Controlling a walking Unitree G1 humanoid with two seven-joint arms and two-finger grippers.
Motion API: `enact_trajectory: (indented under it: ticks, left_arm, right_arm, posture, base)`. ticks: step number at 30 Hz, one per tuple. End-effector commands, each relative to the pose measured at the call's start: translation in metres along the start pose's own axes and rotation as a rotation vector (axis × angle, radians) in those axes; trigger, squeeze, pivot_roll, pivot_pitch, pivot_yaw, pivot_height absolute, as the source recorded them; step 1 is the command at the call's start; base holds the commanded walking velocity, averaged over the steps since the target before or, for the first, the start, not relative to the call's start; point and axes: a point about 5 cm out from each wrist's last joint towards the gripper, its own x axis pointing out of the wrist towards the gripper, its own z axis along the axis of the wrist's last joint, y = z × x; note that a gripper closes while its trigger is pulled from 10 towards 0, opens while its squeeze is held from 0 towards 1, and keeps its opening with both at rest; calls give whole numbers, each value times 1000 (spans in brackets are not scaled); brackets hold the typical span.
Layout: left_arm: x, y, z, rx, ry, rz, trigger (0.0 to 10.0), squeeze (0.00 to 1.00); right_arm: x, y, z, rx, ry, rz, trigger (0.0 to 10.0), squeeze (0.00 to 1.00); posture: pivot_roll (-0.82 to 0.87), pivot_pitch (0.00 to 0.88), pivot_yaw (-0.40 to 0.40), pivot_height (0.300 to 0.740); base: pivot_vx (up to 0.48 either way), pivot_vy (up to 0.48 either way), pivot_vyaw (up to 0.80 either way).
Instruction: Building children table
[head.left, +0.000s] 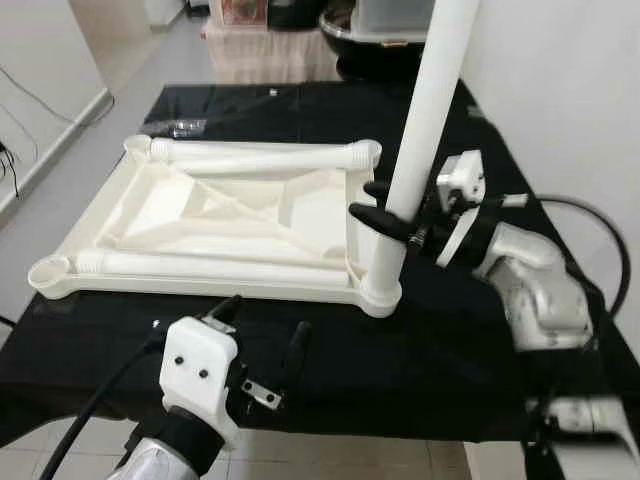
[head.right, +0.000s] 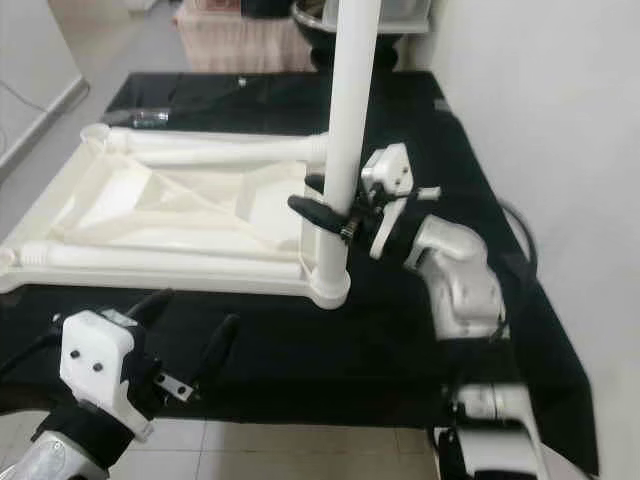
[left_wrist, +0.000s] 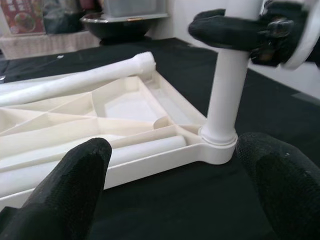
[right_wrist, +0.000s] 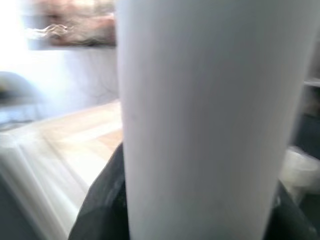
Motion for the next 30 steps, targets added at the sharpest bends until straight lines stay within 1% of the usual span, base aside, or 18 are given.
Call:
enact_trajectory:
  ticks: [1, 2, 3, 4, 9, 10, 12, 13, 15, 16, 19, 20, 21, 22, 23, 25, 26, 30]
  left_arm:
    - [0, 1, -3, -7, 21, 3, 10000, 0]
    - [1, 1, -4, -8, 23, 2, 10000, 0]
    - [1, 1, -4, -8, 23, 2, 10000, 0]
    - [2, 1, -5, -15, 24, 0, 10000, 0]
    - [5, 2, -5, -20, 19, 0, 10000, 0]
    - [6, 1, -6, -22, 17, -1, 10000, 0]
    - [7, 1, -6, -22, 16, -1, 10000, 0]
    - [7, 1, -6, -23, 14, 2, 10000, 0]
    - [7, 2, -6, -23, 13, 4, 10000, 0]
    - [8, 2, -6, -23, 12, 4, 10000, 0]
    - [9, 1, -6, -25, 11, 2, 10000, 0]
    - [9, 1, -6, -26, 9, 1, 10000, 0]
    - [9, 1, -6, -26, 9, 1, 10000, 0]
    - [10, 0, -6, -28, 7, 1, 10000, 0]
    - [10, 0, -6, -28, 7, 1, 10000, 0]
    - [10, 0, -6, -29, 5, 5, 10000, 0]
    - [10, 0, -6, -30, 5, 7, 10000, 0]
    - [9, 0, -6, -30, 5, 7, 10000, 0]
  right_arm:
    - [-21, 13, -41, -26, 226, -261, 0, 0]
    - [-27, 29, -44, -18, 240, -299, 0, 0]
    - [-27, 29, -44, -18, 240, -299, 0, 0]
    - [-21, 44, -45, 14, 231, -226, 0, 0]
    - [-10, 45, -39, 10, 194, -178, 78, 0]
    - [-7, 46, -36, 19, 172, -167, 10000, 0]
    - [-5, 46, -34, 26, 156, -153, 10000, 0]
    - [-2, 53, -24, 70, 106, -108, 10000, 1000]
    - [0, 55, -19, 90, 83, -66, 10000, 1000]
    - [4, 58, -11, 98, 47, 5, 10000, 1000]
    - [7, 60, -4, 88, 24, 95, 10000, 1000]
    - [8, 58, 0, 79, 14, 183, 10000, 1000]
    - [8, 58, 0, 79, 14, 183, 10000, 1000]
    - [10, 50, 3, 47, 16, 312, 10000, 1000]
    - [10, 50, 3, 47, 16, 312, 10000, 1000]
    - [11, 42, 4, 0, 25, 430, 10000, 969]
    - [13, 37, 4, -22, 26, 487, 10000, 0]
    - [19, 29, 7, -32, 22, 533, 10000, 0]
  posture:
    - [51, 160, 22, 740]
    - [46, 163, 22, 740]
    - [46, 163, 22, 740]
    - [30, 146, 22, 740]
    - [23, 143, 13, 740]
    - [21, 142, 10, 740]
    - [21, 142, 10, 740]
    - [20, 141, 12, 740]
    - [21, 142, 12, 740]
    - [20, 142, 11, 740]
    - [17, 140, 12, 740]
    - [20, 140, 8, 740]
    - [20, 140, 8, 740]
    - [23, 138, 4, 740]
    - [23, 138, 4, 740]
    - [25, 139, 3, 740]
    - [27, 139, 1, 740]
    - [27, 142, 0, 740]
  base:
    - [0, 0, 0]
    - [0, 0, 0]
    - [0, 0, 0]
    - [0, 0, 0]
    - [0, 0, 0]
    - [0, 0, 0]
    - [0, 0, 0]
    - [0, 0, 0]
    - [0, 0, 0]
    - [0, 0, 0]
    - [0, 0, 0]
    - [0, 0, 0]
    - [0, 0, 0]
    - [0, 0, 0]
    - [0, 0, 0]
    - [0, 0, 0]
    - [0, 0, 0]
    - [0, 0, 0]
